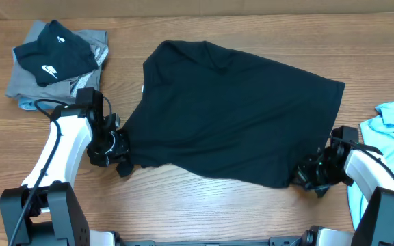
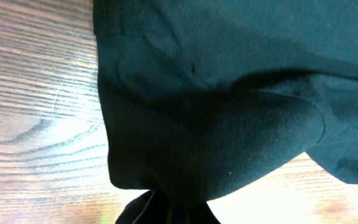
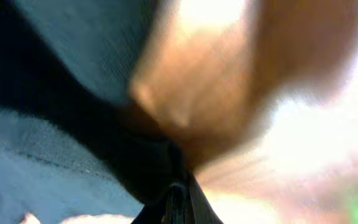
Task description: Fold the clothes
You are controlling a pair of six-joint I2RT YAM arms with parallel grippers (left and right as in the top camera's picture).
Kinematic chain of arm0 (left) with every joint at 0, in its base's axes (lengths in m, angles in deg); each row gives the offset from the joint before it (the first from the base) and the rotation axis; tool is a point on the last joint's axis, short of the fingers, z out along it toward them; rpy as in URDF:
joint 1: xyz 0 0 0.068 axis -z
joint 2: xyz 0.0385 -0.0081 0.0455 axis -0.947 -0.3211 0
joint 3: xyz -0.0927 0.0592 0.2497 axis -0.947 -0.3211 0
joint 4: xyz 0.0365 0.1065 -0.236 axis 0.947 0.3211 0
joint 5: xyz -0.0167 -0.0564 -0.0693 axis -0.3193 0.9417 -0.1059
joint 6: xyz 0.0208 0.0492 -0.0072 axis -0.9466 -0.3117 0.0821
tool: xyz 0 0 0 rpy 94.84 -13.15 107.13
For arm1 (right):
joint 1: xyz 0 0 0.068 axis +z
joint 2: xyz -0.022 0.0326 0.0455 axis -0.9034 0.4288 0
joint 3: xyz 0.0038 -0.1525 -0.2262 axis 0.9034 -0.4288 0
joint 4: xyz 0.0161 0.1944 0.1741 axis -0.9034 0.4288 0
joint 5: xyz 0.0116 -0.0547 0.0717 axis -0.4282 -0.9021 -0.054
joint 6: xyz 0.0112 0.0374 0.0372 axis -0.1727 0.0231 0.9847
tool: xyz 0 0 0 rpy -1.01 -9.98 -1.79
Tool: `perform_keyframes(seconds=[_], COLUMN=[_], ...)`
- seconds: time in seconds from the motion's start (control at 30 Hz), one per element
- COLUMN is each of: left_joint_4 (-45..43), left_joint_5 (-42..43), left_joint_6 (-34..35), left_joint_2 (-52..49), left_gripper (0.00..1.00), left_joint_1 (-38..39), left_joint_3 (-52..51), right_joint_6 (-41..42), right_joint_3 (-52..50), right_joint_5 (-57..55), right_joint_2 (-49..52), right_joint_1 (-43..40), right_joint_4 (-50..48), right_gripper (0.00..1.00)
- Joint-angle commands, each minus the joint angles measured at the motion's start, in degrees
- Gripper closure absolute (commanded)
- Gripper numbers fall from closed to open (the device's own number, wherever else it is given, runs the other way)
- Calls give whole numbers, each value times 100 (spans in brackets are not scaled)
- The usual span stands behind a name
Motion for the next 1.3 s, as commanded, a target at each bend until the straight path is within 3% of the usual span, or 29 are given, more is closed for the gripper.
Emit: perform_keyframes(seconds=[0.0,0.17,0.43,0.67,0.77,0.93,1.27], left_joint_4=[140,520,1154,1961,1912,754,-1578], left_joint_5=[59,52,50,48,256,807,601], left_joint_6=[-197,-385,-518,-507,-492,-382,-188], left_joint_2=[9,245,699,1261,1541,1537,452], left_gripper=[96,96,96,96,96,96,92], left_joint_1=[-31,-31,-31,-33,-28,243,1285], left_joint_3=[164,389,785,1023,1353,1432,1434], right_joint_6=[-225,-267,234,470,560,737,1126], right_joint_3=[457,1390,2605,3128,3117,3117,3117], right_joint_5=[9,-55,-1016,-1008,-719,-798,-1069], right_joint_2=[-240,-1143,-2507,-3099,-3235,-2983,-1239], right_joint_1=[26,26,22,22,59,59,24], right_joint_4=[584,2000,3283,4321,4308,3646,1633], right_gripper=[96,96,96,96,96,96,96])
